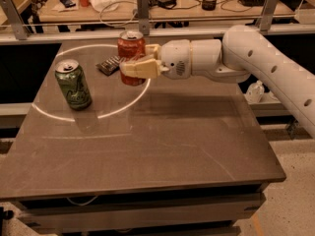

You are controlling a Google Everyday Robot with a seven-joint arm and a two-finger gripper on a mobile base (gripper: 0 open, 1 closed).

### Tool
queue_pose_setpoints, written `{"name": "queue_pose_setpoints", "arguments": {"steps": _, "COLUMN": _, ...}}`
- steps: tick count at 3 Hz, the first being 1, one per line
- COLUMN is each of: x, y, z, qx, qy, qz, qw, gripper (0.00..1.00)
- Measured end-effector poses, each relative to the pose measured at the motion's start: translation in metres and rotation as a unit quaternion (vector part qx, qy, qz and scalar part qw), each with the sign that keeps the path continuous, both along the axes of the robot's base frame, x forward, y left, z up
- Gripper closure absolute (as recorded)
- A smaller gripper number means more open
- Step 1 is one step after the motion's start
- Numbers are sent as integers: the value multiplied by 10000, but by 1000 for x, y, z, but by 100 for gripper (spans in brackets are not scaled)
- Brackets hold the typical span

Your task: Move coke can near green can

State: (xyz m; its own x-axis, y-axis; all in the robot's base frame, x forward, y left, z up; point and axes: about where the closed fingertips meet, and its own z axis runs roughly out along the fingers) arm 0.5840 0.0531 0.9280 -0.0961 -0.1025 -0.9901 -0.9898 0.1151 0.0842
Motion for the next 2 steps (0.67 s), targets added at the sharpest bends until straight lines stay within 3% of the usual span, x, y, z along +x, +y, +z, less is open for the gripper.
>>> {"name": "queue_pose_setpoints", "arguments": {"steps": 1, "x": -33, "y": 35, "z": -8, "qx": -83, "qy": -194, "qz": 375, "qw": 9991, "gripper": 100}}
{"name": "queue_pose_setpoints", "arguments": {"steps": 2, "x": -44, "y": 65, "z": -22, "qx": -120, "qy": -424, "qz": 461, "qw": 9980, "gripper": 100}}
